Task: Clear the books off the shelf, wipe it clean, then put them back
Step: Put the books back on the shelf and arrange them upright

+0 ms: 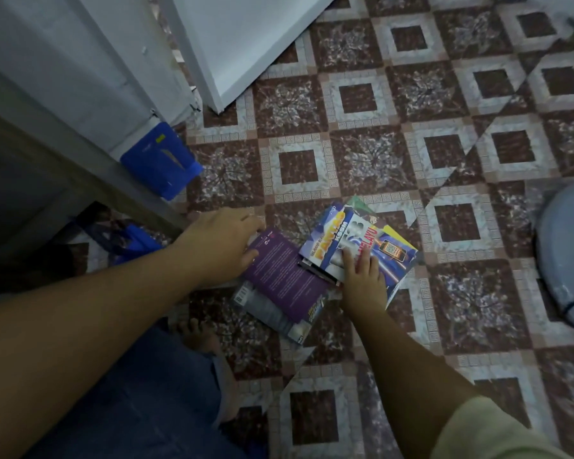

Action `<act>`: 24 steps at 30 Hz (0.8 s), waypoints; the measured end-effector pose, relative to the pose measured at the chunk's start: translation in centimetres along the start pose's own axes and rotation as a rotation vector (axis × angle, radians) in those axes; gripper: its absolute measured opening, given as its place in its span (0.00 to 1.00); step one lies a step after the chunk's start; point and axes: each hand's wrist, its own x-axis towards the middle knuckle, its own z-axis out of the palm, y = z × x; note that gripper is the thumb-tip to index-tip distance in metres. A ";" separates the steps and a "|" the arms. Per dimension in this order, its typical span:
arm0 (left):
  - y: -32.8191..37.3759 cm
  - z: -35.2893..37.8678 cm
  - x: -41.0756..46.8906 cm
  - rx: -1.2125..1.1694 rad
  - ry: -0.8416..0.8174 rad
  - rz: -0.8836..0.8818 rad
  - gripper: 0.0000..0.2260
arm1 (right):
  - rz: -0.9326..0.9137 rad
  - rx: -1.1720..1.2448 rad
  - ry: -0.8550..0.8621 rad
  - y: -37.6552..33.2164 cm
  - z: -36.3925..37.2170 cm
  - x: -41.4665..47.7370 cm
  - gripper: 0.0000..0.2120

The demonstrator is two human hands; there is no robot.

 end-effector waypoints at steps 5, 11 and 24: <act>-0.6 1.3 -0.2 0.058 -0.029 -0.007 0.20 | 0.015 -0.056 0.055 -0.2 1.2 0.6 0.42; -0.6 1.5 0.0 0.043 -0.054 -0.010 0.20 | 0.000 -0.101 0.030 -0.1 0.5 1.4 0.36; 0.9 -3.4 -3.6 -0.068 -0.038 -0.019 0.27 | 0.023 0.060 -0.024 -2.3 -13.2 -3.1 0.14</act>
